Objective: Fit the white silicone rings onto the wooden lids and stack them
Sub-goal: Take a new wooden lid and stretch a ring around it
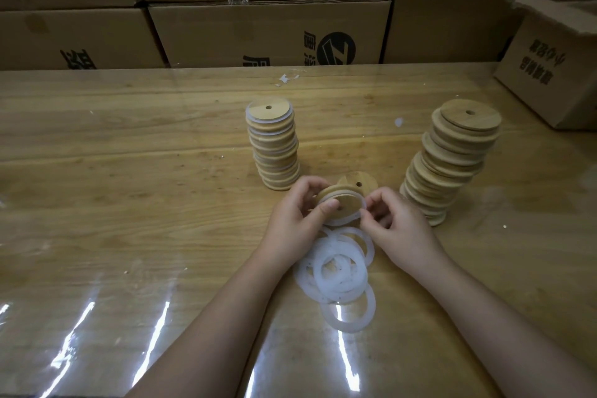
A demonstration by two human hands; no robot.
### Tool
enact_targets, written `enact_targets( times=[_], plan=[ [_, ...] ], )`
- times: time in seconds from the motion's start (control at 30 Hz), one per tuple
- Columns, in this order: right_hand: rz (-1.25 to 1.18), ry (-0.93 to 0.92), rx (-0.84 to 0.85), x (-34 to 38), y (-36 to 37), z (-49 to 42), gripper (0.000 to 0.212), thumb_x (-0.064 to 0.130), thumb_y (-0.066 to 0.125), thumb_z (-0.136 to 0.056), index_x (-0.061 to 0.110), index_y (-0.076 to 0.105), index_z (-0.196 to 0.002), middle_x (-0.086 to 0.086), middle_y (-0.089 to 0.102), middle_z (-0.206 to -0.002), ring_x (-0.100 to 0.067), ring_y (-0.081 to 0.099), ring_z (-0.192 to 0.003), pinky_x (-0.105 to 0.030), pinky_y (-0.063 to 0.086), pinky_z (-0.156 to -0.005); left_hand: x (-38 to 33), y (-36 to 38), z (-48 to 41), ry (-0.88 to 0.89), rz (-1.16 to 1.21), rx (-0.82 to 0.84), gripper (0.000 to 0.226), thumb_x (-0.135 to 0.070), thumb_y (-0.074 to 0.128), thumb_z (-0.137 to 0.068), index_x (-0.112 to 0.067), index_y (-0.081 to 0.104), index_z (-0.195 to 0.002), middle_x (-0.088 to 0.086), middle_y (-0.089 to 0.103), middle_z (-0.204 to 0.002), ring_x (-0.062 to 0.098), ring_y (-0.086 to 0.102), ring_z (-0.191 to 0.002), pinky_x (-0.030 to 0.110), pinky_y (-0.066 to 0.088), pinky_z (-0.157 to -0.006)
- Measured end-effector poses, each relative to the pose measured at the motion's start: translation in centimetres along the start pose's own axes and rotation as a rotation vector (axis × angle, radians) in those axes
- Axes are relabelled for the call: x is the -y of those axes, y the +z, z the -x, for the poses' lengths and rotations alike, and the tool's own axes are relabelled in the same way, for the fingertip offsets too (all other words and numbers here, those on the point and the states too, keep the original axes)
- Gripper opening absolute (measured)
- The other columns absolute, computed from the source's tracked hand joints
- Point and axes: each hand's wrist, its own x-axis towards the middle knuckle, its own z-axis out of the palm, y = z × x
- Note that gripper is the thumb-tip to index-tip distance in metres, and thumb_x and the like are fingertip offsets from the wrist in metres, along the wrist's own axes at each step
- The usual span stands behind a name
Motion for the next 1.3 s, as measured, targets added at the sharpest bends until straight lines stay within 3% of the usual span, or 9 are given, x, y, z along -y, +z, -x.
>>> enact_targets(
  times=[0.1, 0.17, 0.33, 0.5, 0.77, 0.97, 1.17, 1.3],
  plan=[
    [0.001, -0.009, -0.016, -0.04, -0.05, 0.04, 0.016, 0.013, 0.063, -0.082, 0.026, 0.055, -0.079, 0.011, 0.059, -0.07, 0.001, 0.053, -0.058, -0.01, 0.039, -0.053, -0.07, 0.13, 0.19, 0.012, -0.063, -0.005, 0.018, -0.021, 0.066, -0.083, -0.031, 0.054, -0.094, -0.017, 0.064, -0.089, 0.0, 0.061, -0.08, 0.02, 0.048, -0.069],
    [-0.006, -0.037, -0.038, 0.01, -0.06, 0.06, 0.017, 0.009, 0.062, -0.082, 0.024, 0.056, -0.08, 0.011, 0.06, -0.071, 0.001, 0.054, -0.06, -0.008, 0.039, -0.053, -0.13, 0.25, 0.39, 0.055, -0.184, -0.037, 0.019, -0.028, 0.067, -0.082, -0.035, 0.057, -0.096, -0.024, 0.063, -0.089, -0.003, 0.059, -0.077, 0.014, 0.045, -0.066],
    [-0.026, -0.051, -0.081, 0.13, -0.06, 0.12, 0.02, 0.006, 0.062, -0.082, 0.025, 0.055, -0.078, 0.01, 0.059, -0.073, 0.002, 0.055, -0.063, -0.006, 0.038, -0.054, -0.25, 0.37, 0.51, 0.118, -0.311, -0.069, 0.024, -0.038, 0.062, -0.084, -0.027, 0.066, -0.106, -0.016, 0.067, -0.095, 0.005, 0.061, -0.085, 0.034, 0.052, -0.076],
    [0.001, -0.04, -0.104, 0.07, 0.0, 0.14, 0.01, 0.009, 0.062, -0.081, 0.019, 0.058, -0.08, 0.008, 0.059, -0.073, -0.002, 0.054, -0.065, -0.009, 0.04, -0.055, -0.22, 0.25, 0.34, 0.104, -0.245, -0.072, 0.018, -0.033, 0.061, -0.084, -0.031, 0.066, -0.102, -0.019, 0.067, -0.092, 0.003, 0.062, -0.084, 0.026, 0.05, -0.077],
    [0.058, 0.005, -0.121, -0.04, 0.04, 0.12, 0.009, 0.013, 0.063, -0.081, 0.02, 0.057, -0.08, 0.008, 0.058, -0.069, -0.008, 0.055, -0.063, -0.027, 0.046, -0.058, -0.4, 0.15, 0.15, 0.118, -0.221, -0.046, 0.016, -0.029, 0.062, -0.085, -0.04, 0.063, -0.097, -0.02, 0.067, -0.09, 0.0, 0.061, -0.081, 0.017, 0.047, -0.072],
    [0.083, 0.0, -0.062, 0.06, -0.04, 0.03, 0.009, 0.015, 0.062, -0.083, 0.022, 0.056, -0.081, 0.012, 0.057, -0.068, -0.004, 0.054, -0.062, -0.021, 0.044, -0.056, -0.15, -0.03, -0.04, 0.077, -0.135, -0.02, 0.016, -0.023, 0.061, -0.088, -0.021, 0.068, -0.103, -0.009, 0.07, -0.092, 0.005, 0.064, -0.086, 0.023, 0.051, -0.076],
    [0.014, -0.002, -0.005, 0.03, -0.12, 0.05, 0.023, 0.012, 0.062, -0.083, 0.032, 0.054, -0.074, 0.014, 0.058, -0.068, 0.002, 0.054, -0.064, -0.012, 0.04, -0.056, -0.17, -0.22, 0.14, 0.05, -0.094, -0.009, 0.015, -0.019, 0.062, -0.09, -0.03, 0.064, -0.1, -0.013, 0.069, -0.092, 0.005, 0.064, -0.085, 0.025, 0.052, -0.077],
    [-0.026, 0.013, 0.002, -0.1, -0.13, 0.01, 0.014, 0.011, 0.064, -0.081, 0.023, 0.058, -0.077, 0.013, 0.057, -0.067, 0.004, 0.052, -0.061, -0.009, 0.039, -0.055, -0.21, -0.18, 0.21, 0.029, -0.051, -0.017, 0.018, -0.014, 0.064, -0.088, -0.028, 0.062, -0.098, -0.011, 0.069, -0.089, 0.007, 0.065, -0.084, 0.025, 0.052, -0.075]
  ],
)
